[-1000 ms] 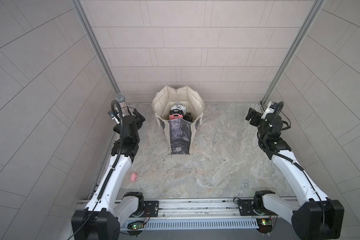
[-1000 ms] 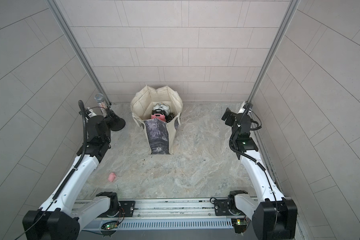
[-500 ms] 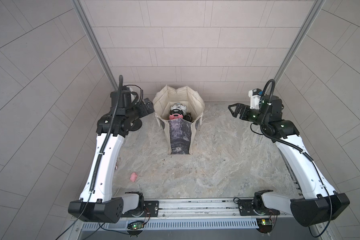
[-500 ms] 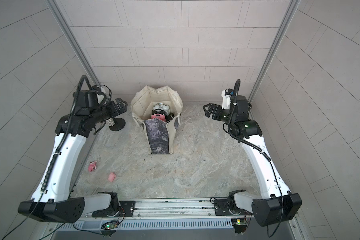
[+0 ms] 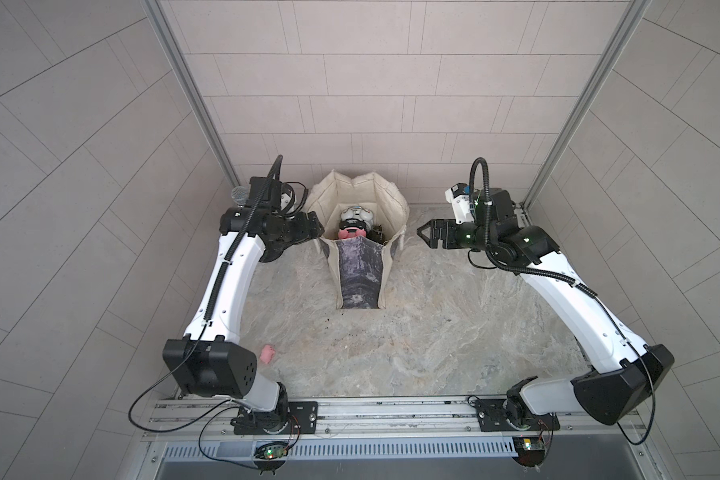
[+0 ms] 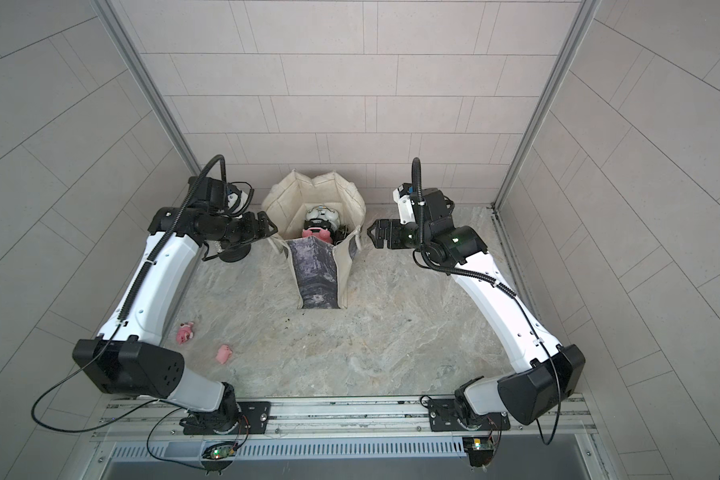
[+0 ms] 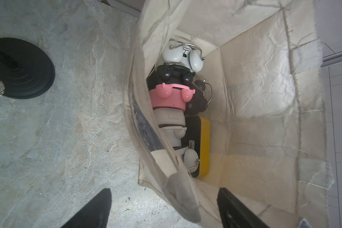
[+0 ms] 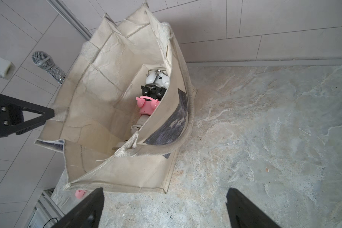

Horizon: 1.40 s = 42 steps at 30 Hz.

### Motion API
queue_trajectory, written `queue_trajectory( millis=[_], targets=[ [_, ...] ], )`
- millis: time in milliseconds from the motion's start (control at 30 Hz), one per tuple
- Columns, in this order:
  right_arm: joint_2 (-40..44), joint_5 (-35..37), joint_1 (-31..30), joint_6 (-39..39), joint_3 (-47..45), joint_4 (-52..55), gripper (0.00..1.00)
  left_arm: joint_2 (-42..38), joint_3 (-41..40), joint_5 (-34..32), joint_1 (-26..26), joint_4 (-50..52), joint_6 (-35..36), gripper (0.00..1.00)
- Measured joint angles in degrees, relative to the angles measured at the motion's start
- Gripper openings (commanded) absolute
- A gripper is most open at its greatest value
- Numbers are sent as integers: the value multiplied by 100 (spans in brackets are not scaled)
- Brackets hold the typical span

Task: Take the alarm clock out of the canvas bag
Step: Pick up the canvas bag from the center of the board.

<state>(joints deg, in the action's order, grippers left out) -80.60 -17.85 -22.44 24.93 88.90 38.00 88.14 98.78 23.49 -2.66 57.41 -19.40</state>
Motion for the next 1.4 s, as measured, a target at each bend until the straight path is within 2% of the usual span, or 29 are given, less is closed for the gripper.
queue_trajectory(
  millis=[133, 267, 333, 533, 700, 767, 1000, 1067, 1167, 1267, 1400],
  targets=[
    [-267, 157, -4, -13, 229, 7, 98, 302, 365, -20, 17, 13, 2, 82],
    [-658, 243, -4, -7, 540, -2, 98, 748, 719, -59, 55, 118, 17, 67],
    [-896, 245, -4, -4, 726, -4, 97, 992, 896, -48, 66, 168, 31, 56],
    [-1635, 170, -4, -7, 1287, 26, 97, 1414, 997, 151, 70, 254, 42, 31],
    [-2052, 2, -4, 24, 1580, 15, 90, 1473, 997, 334, 57, 275, 4, 1],
    [-2212, -85, -4, 68, 1720, -13, 86, 1473, 1012, 365, 31, 278, 37, 0],
    [-2693, -380, -4, 116, 2087, -22, 59, 1462, 1152, 481, -96, 369, 103, 0],
    [-2699, -431, -4, 111, 2074, -17, 36, 1462, 1237, 492, -160, 442, 153, 0],
    [-2688, -494, -4, 129, 2009, -48, 14, 1462, 1375, 490, -256, 568, 238, 0],
    [-2586, -511, -2, 153, 1755, -74, 2, 1462, 1541, 498, -369, 728, 306, 0],
    [-2094, -468, 2, 175, 1056, -175, 1, 1462, 1882, 468, -601, 1069, 457, 0]
  ],
)
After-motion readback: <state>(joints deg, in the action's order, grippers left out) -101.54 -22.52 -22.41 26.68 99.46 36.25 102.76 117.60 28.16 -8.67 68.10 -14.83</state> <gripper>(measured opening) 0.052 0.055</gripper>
